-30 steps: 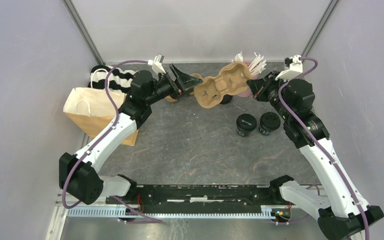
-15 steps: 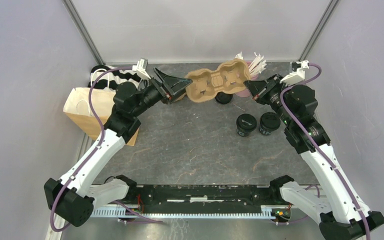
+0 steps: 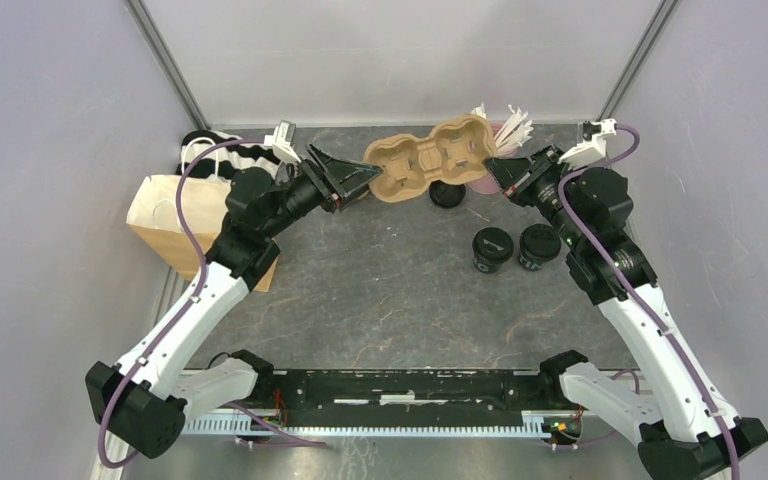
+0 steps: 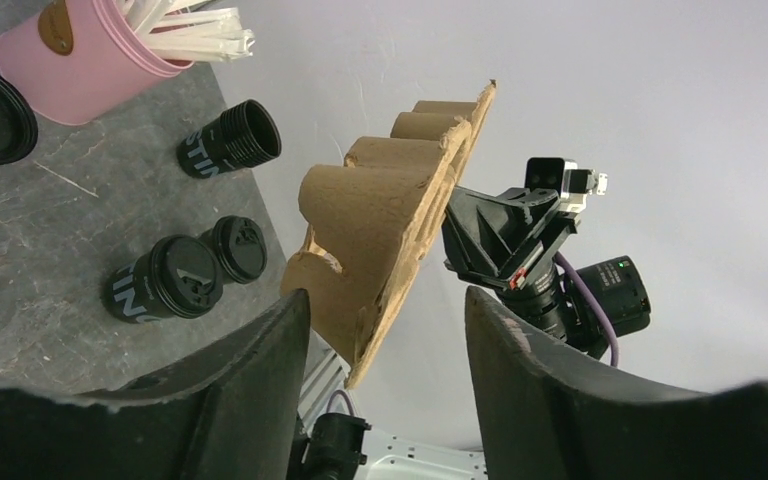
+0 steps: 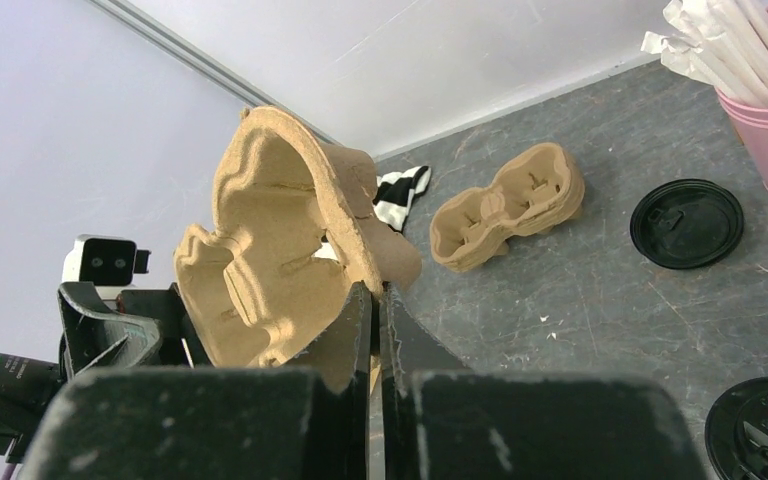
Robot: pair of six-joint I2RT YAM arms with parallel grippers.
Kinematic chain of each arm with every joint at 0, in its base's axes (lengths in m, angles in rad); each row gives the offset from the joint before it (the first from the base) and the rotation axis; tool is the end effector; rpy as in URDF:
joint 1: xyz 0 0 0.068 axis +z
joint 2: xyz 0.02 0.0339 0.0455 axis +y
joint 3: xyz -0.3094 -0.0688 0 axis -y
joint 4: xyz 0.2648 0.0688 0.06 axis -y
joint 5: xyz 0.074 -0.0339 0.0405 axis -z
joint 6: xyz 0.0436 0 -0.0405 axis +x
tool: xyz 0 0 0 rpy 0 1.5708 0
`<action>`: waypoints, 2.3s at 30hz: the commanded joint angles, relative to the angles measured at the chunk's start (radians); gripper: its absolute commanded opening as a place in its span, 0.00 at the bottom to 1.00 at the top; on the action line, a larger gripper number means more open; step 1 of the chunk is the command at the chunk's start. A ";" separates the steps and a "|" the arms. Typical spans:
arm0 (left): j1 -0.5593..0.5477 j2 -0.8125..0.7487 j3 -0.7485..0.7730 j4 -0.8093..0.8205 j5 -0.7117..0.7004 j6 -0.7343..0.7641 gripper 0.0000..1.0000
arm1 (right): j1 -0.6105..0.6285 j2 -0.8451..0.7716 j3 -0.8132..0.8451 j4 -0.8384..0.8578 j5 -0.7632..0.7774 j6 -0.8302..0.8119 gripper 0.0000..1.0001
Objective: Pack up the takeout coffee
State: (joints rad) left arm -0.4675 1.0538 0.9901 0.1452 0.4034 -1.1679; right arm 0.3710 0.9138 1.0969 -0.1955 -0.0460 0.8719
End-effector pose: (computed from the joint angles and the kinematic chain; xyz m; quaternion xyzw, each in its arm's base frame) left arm 0.2145 -0.1274 0.4348 -0.0894 0.6742 -0.6185 0.3936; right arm 0.1838 0.0737 0.4642 0.1606 0.6931 0.4223 0.5616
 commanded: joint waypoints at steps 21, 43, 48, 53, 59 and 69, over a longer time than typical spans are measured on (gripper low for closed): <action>0.039 0.005 0.073 -0.082 0.071 0.078 0.02 | -0.005 0.041 0.017 0.065 -0.140 -0.131 0.25; 0.091 -0.028 0.123 -0.371 0.167 0.284 0.02 | -0.283 0.183 -0.048 0.150 -0.905 -0.157 0.63; 0.092 -0.039 0.107 -0.369 0.167 0.279 0.02 | -0.286 0.191 -0.119 0.327 -0.927 -0.012 0.51; 0.095 -0.043 0.104 -0.362 0.170 0.275 0.02 | -0.289 0.192 -0.168 0.416 -0.936 0.068 0.35; 0.099 -0.048 0.086 -0.357 0.177 0.274 0.02 | -0.296 0.188 -0.221 0.545 -0.938 0.176 0.30; 0.112 -0.051 0.082 -0.362 0.196 0.284 0.02 | -0.296 0.213 -0.258 0.681 -0.933 0.280 0.27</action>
State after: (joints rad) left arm -0.3653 1.0233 1.0721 -0.2382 0.5613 -0.9203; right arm 0.0780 1.1175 0.8482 0.3462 -0.9638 1.0863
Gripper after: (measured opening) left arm 0.034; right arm 0.295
